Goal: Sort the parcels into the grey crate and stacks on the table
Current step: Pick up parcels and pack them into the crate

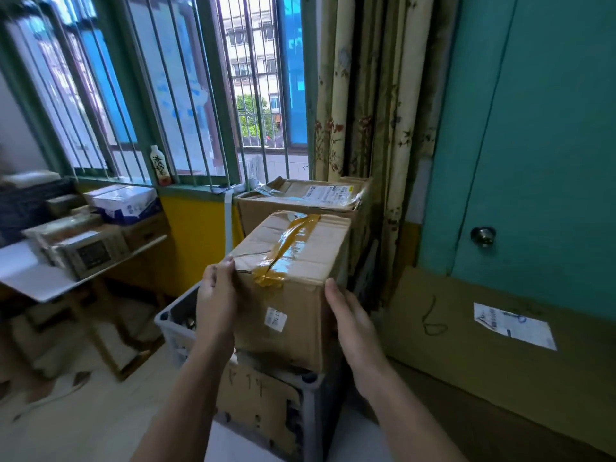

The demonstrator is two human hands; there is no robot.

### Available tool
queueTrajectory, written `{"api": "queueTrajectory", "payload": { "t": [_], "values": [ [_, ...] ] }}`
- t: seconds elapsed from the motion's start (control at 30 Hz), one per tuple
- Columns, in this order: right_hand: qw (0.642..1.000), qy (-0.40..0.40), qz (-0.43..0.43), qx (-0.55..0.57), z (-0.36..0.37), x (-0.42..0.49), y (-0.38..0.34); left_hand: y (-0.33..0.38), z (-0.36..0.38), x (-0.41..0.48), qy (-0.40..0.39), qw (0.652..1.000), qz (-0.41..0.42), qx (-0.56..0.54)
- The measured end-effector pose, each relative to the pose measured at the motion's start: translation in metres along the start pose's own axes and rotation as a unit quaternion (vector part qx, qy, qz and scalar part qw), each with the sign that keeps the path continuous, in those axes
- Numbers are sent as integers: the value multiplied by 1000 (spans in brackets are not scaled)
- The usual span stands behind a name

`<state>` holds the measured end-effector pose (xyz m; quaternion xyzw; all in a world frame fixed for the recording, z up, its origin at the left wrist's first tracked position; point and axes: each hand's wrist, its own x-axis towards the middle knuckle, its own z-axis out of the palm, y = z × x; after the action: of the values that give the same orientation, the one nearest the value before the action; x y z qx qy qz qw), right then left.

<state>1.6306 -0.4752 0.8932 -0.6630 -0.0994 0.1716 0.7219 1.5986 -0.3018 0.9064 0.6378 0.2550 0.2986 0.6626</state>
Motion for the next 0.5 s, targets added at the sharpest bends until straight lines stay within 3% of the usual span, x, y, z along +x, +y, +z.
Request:
{"api": "queueTrajectory", "payload": {
  "t": [0.5],
  "values": [
    [1000, 12, 6, -24, 12, 16, 17, -23, 4, 31, -26, 999, 25, 38]
  ]
}}
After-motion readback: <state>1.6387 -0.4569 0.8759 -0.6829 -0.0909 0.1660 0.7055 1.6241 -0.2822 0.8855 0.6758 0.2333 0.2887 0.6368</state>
